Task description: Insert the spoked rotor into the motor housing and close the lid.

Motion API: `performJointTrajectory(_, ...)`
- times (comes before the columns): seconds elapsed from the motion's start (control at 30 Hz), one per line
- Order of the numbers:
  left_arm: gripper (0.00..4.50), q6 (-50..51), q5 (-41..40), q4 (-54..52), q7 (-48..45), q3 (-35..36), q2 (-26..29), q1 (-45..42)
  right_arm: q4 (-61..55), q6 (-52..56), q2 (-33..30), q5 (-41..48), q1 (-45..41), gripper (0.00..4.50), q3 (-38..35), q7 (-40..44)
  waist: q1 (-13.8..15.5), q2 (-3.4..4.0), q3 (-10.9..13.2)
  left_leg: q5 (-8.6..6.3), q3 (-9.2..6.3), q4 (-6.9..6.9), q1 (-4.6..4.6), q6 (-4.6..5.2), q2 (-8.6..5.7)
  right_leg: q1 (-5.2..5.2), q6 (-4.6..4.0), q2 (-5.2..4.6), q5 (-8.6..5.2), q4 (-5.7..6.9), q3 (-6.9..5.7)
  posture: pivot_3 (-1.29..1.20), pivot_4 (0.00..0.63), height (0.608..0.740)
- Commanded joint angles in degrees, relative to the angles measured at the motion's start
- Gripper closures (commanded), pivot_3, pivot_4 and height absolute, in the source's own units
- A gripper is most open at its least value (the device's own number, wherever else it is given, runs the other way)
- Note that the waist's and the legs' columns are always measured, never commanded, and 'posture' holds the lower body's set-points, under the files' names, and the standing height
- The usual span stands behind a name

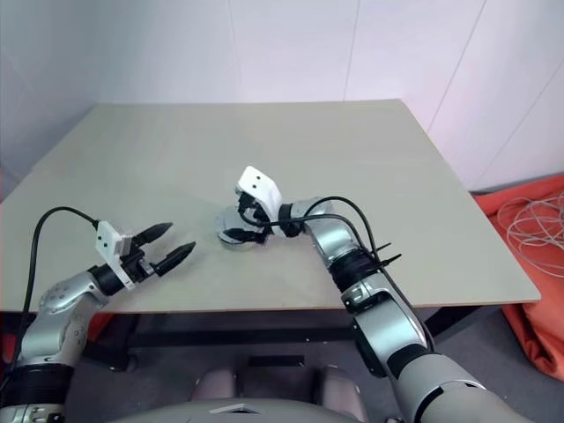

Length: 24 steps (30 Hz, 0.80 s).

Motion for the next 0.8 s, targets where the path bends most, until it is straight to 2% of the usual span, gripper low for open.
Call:
performJointTrajectory(0.03, 0.00, -0.02, -0.93, -2.19, -0.47, 0.66, 1.05, -0.66, 0.70, -1.83, 0.48, 0.71, -1.95, 0.01, -1.27, -0.26, 0.00, 0.00, 0.00, 0.00, 0.00, 0.00, 0.00, 0.00, 0.00, 0.00, 0.00, 0.00, 0.00, 0.00, 0.00, 0.00, 0.000, 0.740)
performJointTrajectory(0.33, 0.00, -0.10, -0.94, -2.51, -0.21, 0.77, 0.88, -0.46, 7.69, -6.09, 2.72, 0.17, -3.94, 0.01, -2.35, -4.07, -0.05, 0.00, 0.00, 0.00, 0.00, -0.01, -0.04, 0.00, 0.00, -0.03, -0.01, 0.00, 0.01, 0.01, 0.00, 0.00, 0.000, 0.740)
performJointTrajectory(0.8, 0.00, -0.37, -0.92, -2.73, 0.09, 0.63, 0.55, -0.33, 14.22, -8.82, 3.50, -2.13, -4.25, 0.01, -1.22, -3.91, -0.04, 0.01, 0.00, 0.00, 0.01, -0.01, -0.02, 0.00, 0.01, -0.02, -0.02, 0.00, 0.01, 0.03, 0.00, 0.00, 0.000, 0.740)
